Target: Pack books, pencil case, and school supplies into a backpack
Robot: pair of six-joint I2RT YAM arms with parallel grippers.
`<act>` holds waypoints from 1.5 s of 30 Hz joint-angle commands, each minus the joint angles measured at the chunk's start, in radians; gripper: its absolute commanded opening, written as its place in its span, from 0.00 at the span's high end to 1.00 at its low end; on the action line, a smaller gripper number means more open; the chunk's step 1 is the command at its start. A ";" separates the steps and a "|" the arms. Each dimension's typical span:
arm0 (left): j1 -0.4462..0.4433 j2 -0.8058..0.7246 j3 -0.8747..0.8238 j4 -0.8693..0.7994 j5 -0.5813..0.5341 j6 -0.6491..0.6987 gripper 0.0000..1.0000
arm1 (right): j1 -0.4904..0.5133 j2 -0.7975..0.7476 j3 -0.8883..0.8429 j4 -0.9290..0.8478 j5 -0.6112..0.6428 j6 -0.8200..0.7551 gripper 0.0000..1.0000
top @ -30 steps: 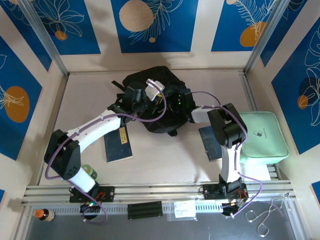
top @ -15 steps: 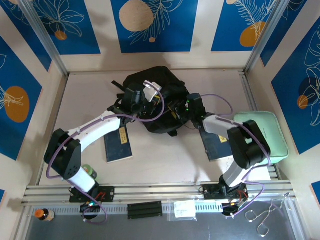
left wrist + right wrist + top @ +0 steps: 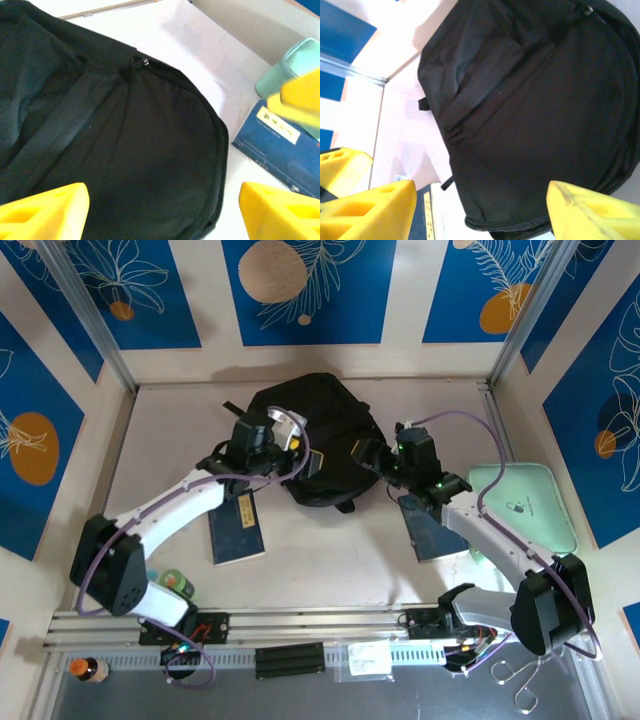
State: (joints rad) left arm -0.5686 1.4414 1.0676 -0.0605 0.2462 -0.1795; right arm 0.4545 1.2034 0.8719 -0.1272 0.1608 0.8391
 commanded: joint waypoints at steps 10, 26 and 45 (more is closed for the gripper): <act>0.292 -0.254 -0.278 -0.336 -0.029 -0.428 0.08 | 0.114 0.272 0.249 -0.056 -0.078 -0.183 0.29; 0.300 -0.130 -0.464 -0.122 0.194 -0.746 0.11 | 0.205 0.472 0.428 -0.070 -0.102 -0.178 0.25; 0.384 0.058 -0.390 0.112 0.138 -0.929 0.03 | 0.293 0.648 0.571 -0.208 -0.155 -0.161 0.33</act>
State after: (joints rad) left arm -0.2379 1.5406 0.6872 0.1112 0.4007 -1.1427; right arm 0.7254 1.8172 1.3941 -0.2844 0.0528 0.6880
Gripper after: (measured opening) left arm 0.964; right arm 0.663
